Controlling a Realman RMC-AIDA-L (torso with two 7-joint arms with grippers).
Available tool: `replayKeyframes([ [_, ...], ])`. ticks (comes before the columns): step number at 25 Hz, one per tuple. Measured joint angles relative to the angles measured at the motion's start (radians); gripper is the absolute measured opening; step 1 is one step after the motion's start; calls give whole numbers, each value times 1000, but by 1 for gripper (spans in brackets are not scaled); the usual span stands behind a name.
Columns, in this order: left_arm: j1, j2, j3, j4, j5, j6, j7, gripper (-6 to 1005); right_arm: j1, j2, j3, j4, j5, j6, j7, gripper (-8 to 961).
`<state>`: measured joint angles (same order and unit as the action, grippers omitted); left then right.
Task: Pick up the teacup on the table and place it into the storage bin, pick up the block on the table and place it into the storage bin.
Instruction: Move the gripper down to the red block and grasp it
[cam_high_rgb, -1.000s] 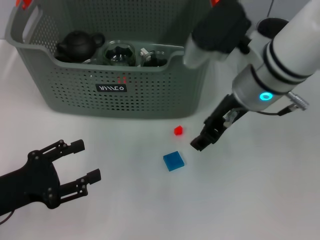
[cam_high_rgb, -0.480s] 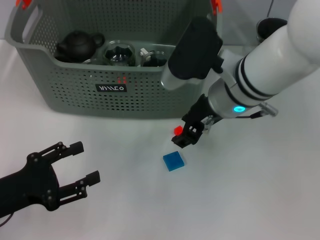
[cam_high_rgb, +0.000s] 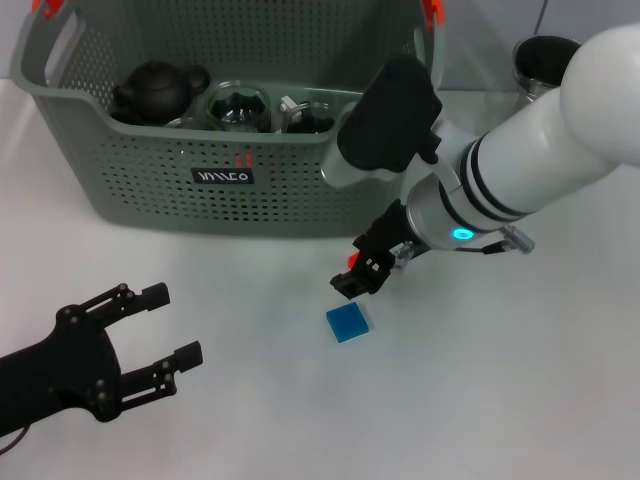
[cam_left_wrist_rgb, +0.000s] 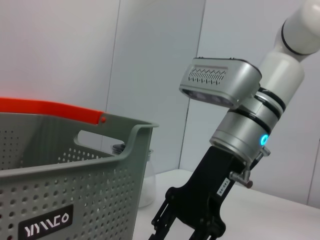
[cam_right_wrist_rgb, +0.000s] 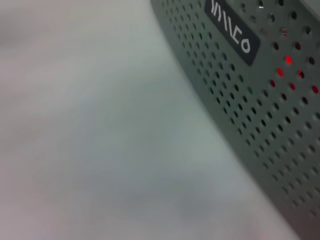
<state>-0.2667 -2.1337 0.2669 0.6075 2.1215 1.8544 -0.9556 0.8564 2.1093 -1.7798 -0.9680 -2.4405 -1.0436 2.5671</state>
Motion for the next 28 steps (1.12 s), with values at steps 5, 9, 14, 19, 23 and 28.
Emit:
replayKeyframes([
  [5,-2,0,0,-1,0,-1,0,798,0,1,-24,42,15,50,-1,610],
  [9,-3,0,0,-2,0,-1,0,798,0,1,-27,68,47,90,-1,610],
  [14,-1,0,0,-2,0,-3,0,798,-6,1,-32,90,76,142,-1,610],
  [19,1,0,0,-2,0,-3,1,798,1,3,-52,128,105,186,-7,610],
  [23,1,0,0,-2,0,-5,1,798,4,3,-56,149,120,209,-8,610],
  [28,1,0,0,-2,0,-5,2,798,5,3,-63,161,124,222,-8,611],
])
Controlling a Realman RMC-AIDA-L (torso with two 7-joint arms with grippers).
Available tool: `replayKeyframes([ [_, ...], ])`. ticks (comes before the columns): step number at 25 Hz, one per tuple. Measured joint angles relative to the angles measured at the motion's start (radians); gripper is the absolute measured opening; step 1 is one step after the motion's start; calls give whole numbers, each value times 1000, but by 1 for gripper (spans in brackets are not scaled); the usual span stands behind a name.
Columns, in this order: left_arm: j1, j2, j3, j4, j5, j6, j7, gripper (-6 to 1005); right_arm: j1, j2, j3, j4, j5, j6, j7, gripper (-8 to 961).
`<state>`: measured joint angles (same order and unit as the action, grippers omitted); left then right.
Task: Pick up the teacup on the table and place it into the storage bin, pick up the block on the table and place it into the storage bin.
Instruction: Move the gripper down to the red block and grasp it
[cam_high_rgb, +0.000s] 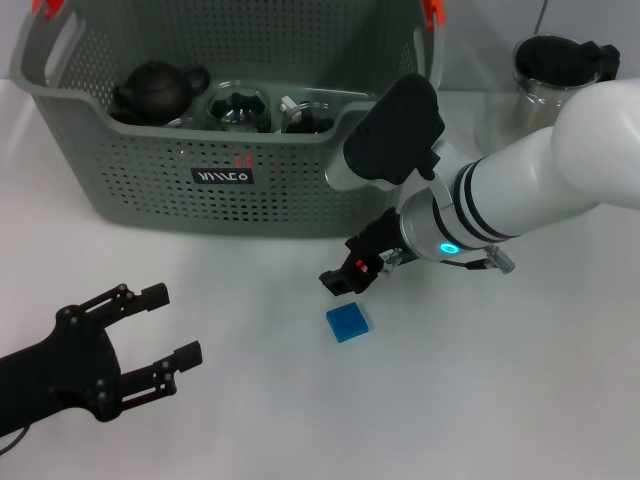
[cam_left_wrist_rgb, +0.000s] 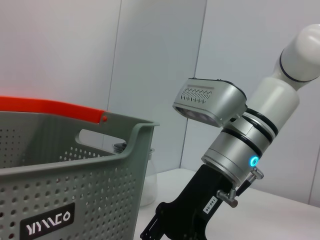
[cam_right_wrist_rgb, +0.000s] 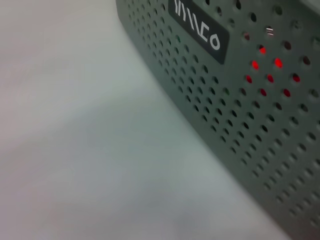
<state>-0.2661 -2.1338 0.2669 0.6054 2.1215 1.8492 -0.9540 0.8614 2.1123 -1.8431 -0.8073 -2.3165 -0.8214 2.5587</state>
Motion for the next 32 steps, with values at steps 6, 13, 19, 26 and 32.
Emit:
replayKeyframes([
  [6,1,-1,0,-1,0,-10,0,798,2,0,0,-2,0,-34,7,611],
  [13,4,-2,0,-1,0,-12,0,798,-1,-14,55,-81,-6,-205,45,611],
  [19,0,-2,0,-1,0,-13,0,798,-68,-7,70,-152,-5,-124,-23,611],
  [26,2,-2,0,-1,0,-13,1,798,-47,-1,17,-48,15,13,-16,610],
  [32,1,-1,0,-1,0,-13,1,798,-28,-2,17,12,54,55,-14,610],
])
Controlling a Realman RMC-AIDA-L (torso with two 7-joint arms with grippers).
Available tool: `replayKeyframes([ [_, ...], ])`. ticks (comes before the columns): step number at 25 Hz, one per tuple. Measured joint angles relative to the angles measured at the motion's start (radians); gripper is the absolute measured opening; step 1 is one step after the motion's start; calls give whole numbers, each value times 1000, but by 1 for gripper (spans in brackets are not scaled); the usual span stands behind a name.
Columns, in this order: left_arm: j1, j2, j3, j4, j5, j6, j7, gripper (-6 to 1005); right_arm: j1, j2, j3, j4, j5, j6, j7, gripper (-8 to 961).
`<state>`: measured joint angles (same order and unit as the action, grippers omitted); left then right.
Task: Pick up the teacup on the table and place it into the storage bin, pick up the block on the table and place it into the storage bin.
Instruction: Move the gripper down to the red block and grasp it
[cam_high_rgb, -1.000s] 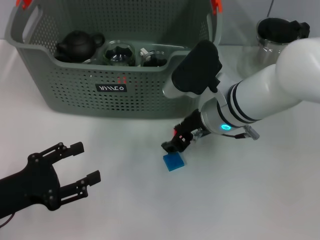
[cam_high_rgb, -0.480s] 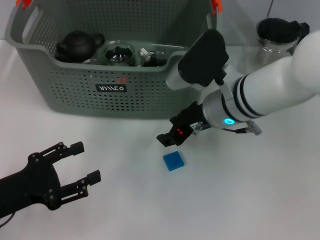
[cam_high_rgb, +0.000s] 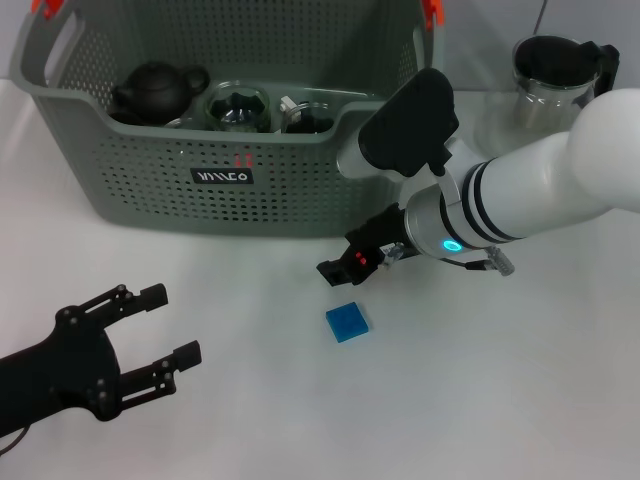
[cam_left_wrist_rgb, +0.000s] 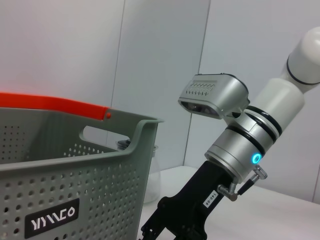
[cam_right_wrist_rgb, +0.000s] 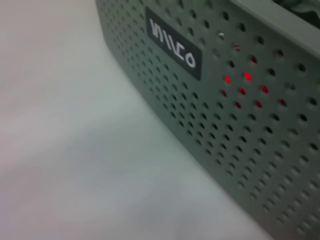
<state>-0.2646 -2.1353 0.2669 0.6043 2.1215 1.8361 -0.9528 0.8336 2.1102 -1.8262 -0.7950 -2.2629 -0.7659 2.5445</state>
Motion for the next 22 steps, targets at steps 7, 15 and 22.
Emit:
replayKeyframes([
  [7,2,-1,0,0,0,0,0,798,45,0,2,73,36,-9,0,610],
  [15,1,-2,0,0,0,-1,0,798,55,-3,17,72,40,-75,0,610],
  [22,0,-2,0,0,0,-2,0,798,58,-8,110,61,40,-261,0,611],
])
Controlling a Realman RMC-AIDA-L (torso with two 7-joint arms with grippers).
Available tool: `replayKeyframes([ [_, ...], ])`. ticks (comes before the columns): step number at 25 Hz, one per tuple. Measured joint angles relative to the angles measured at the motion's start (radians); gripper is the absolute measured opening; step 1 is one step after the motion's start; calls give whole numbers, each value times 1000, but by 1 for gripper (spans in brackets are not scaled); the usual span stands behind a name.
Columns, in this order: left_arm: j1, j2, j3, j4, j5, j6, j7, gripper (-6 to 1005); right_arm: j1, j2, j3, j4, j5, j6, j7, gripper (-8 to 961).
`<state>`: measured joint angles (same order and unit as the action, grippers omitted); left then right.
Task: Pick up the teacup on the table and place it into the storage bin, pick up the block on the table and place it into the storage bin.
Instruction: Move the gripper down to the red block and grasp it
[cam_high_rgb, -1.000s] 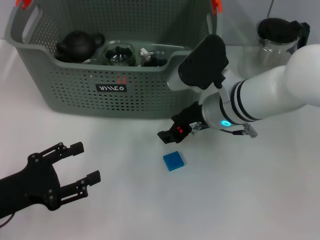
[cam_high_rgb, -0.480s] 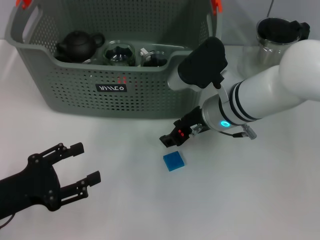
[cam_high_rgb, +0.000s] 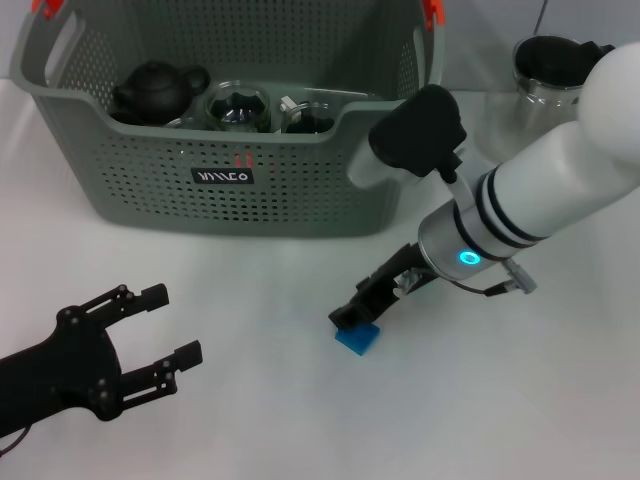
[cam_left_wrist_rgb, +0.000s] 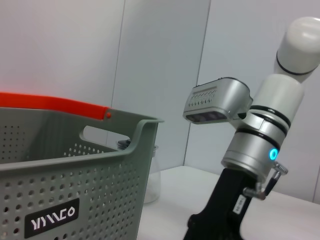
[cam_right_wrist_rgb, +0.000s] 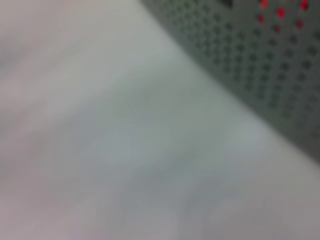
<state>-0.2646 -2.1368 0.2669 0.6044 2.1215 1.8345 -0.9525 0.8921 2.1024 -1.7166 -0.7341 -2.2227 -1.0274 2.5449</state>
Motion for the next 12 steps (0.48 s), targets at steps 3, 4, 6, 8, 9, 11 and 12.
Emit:
replayKeyframes([
  [3,0,0,0,0,0,0,0,798,-7,-2,55,-29,0,-86,0,611],
  [4,0,0,0,0,0,0,0,798,-10,-3,74,-40,0,-120,0,611],
  [6,0,0,0,0,0,0,0,798,-12,-3,99,-59,0,-176,0,611],
  [8,1,0,0,0,0,0,0,798,-12,-2,117,-78,0,-228,2,611],
  [9,2,0,0,0,0,1,0,798,-12,-2,120,-86,-2,-245,4,611],
  [11,2,0,0,0,0,1,0,798,-16,-2,125,-111,-9,-261,10,611],
  [12,2,0,0,0,0,1,0,798,-19,-3,127,-123,-15,-259,11,611],
])
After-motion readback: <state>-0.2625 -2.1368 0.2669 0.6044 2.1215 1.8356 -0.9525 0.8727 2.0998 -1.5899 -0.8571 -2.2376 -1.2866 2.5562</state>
